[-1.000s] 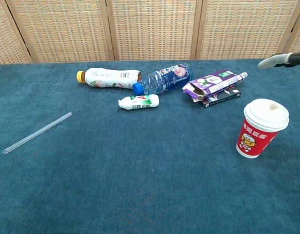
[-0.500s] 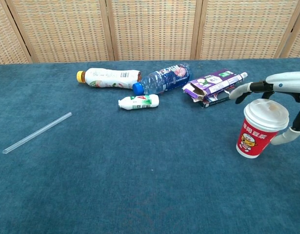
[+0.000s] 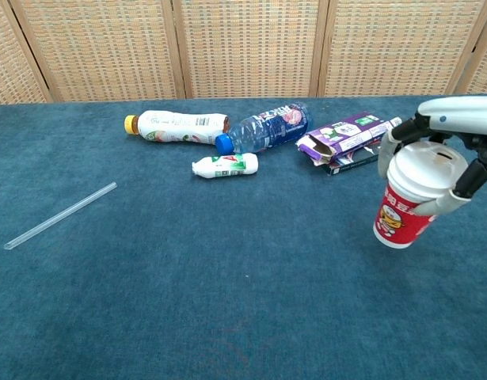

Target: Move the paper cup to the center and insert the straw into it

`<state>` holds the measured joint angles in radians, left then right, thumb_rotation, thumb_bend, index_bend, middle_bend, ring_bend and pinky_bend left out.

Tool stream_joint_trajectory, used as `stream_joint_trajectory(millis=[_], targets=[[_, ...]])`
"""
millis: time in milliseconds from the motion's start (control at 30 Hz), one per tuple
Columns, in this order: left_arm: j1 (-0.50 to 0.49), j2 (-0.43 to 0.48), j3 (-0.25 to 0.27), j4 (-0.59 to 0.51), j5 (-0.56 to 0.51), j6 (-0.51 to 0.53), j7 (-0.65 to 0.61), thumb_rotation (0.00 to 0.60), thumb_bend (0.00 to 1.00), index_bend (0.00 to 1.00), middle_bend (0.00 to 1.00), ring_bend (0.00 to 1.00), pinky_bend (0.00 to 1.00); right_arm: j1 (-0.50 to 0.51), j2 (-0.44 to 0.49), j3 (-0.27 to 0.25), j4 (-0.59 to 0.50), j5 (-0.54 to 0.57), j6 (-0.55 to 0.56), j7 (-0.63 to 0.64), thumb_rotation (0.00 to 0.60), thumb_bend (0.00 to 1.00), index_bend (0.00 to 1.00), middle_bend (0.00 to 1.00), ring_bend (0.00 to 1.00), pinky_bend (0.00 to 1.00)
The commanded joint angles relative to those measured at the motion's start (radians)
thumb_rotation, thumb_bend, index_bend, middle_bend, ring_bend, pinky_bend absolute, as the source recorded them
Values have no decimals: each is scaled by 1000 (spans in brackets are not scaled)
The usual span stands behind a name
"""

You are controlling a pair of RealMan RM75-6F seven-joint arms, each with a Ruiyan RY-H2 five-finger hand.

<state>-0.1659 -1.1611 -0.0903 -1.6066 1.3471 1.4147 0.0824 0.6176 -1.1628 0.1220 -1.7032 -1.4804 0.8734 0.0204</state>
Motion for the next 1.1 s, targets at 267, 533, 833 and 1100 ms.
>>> stream_joint_trajectory(millis=[267, 533, 833, 1100], targets=[[-2, 12, 8, -11, 23, -15, -30, 600, 52, 0, 0, 0, 0, 250, 30, 169, -218, 162, -167, -158, 600, 492, 490, 570, 476, 675], [3, 23, 2, -12, 20, -13, -60, 600, 52, 0, 0, 0, 0, 463, -140, 203, -157, 461, -184, -389, 600, 492, 490, 568, 476, 674], [3, 31, -2, -8, 14, -23, -82, 600, 53, 0, 0, 0, 0, 609, -308, 148, -81, 685, -118, -548, 600, 492, 490, 568, 476, 674], [2, 37, -5, -4, 9, -33, -100, 600, 53, 0, 0, 0, 0, 703, -468, 90, 34, 811, -62, -645, 600, 492, 490, 566, 476, 675]])
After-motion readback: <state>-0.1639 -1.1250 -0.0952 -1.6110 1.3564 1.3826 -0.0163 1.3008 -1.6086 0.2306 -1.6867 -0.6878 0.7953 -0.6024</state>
